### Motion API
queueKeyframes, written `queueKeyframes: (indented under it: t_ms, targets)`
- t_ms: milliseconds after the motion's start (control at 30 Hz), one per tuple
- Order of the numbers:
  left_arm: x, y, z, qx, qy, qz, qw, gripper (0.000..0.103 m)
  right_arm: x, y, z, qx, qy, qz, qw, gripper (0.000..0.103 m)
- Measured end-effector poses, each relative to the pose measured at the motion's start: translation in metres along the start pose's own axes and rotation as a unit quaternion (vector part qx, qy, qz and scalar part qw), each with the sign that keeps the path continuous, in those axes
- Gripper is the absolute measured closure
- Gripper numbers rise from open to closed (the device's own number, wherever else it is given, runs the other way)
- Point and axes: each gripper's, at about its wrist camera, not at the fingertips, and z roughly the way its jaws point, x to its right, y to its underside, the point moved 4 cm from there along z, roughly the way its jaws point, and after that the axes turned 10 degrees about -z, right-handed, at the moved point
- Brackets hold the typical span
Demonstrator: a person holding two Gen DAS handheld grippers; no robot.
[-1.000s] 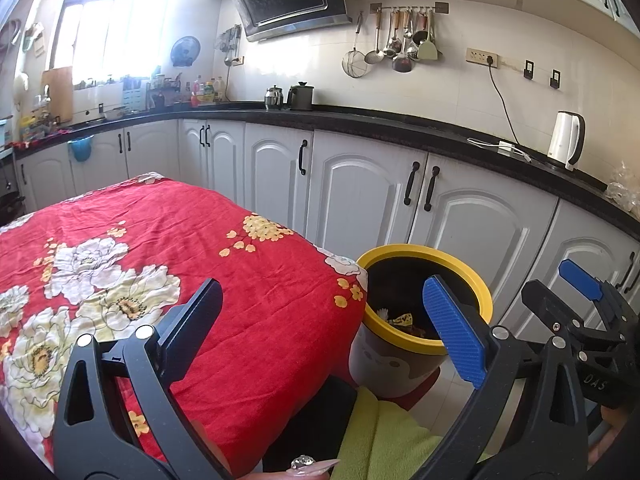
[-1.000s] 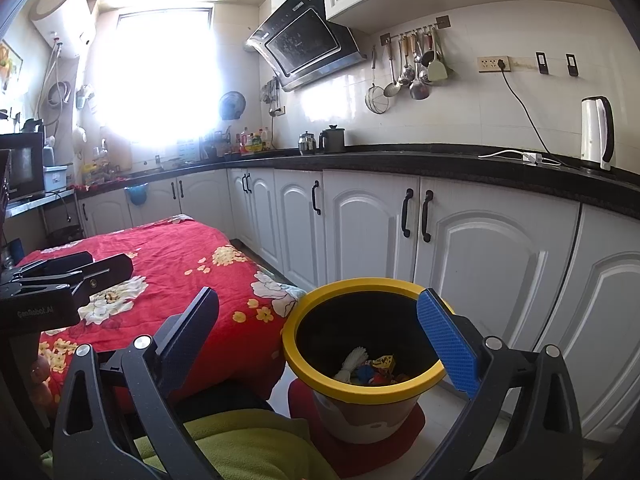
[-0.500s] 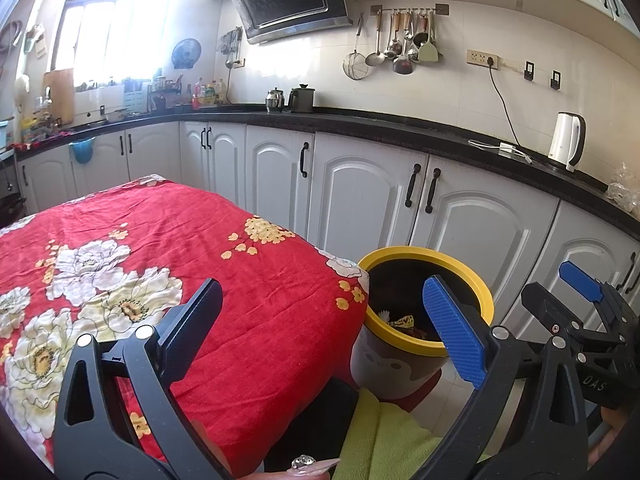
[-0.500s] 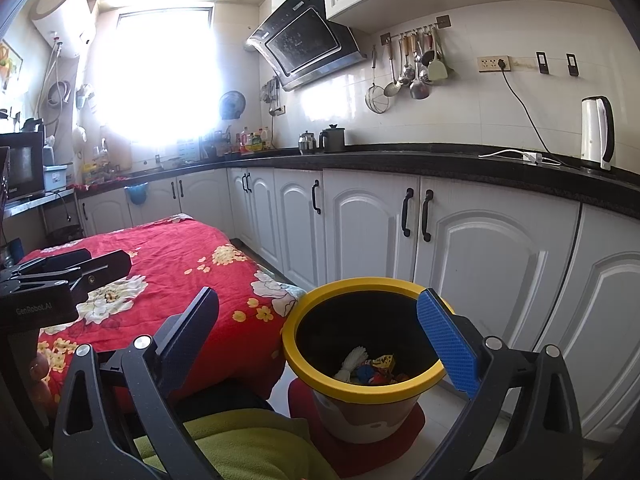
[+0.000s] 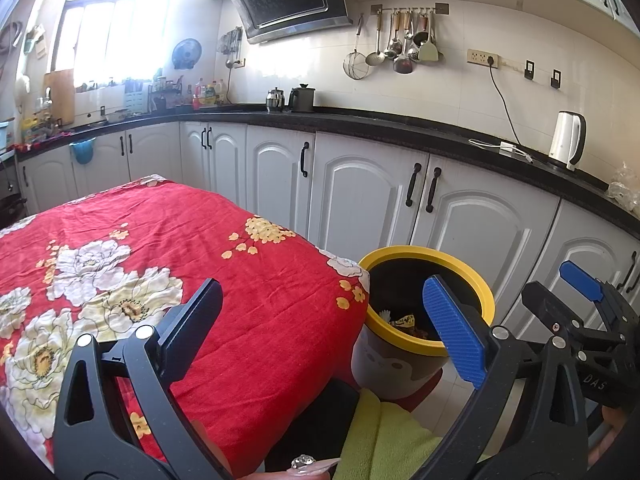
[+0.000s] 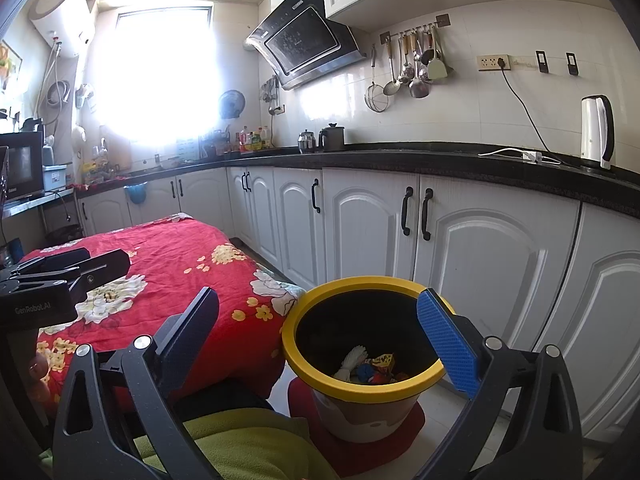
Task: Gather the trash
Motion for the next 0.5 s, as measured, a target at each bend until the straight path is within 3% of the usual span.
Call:
queueKeyframes:
  t_ms: [367,500]
  targets:
    - [-0.006,0.003,0.01,-0.024,0.001,-0.007,0.9997,0.011,0.002,0.004,0.005,-0.011,0.001,0.008,1.0,0.006]
    - [-0.029,-0.007,0.011,-0.049,0.004,-0.047,0.9977,0.011,-0.005,-0.004,0.014,-0.012,-0.006,0.006,1.0,0.006]
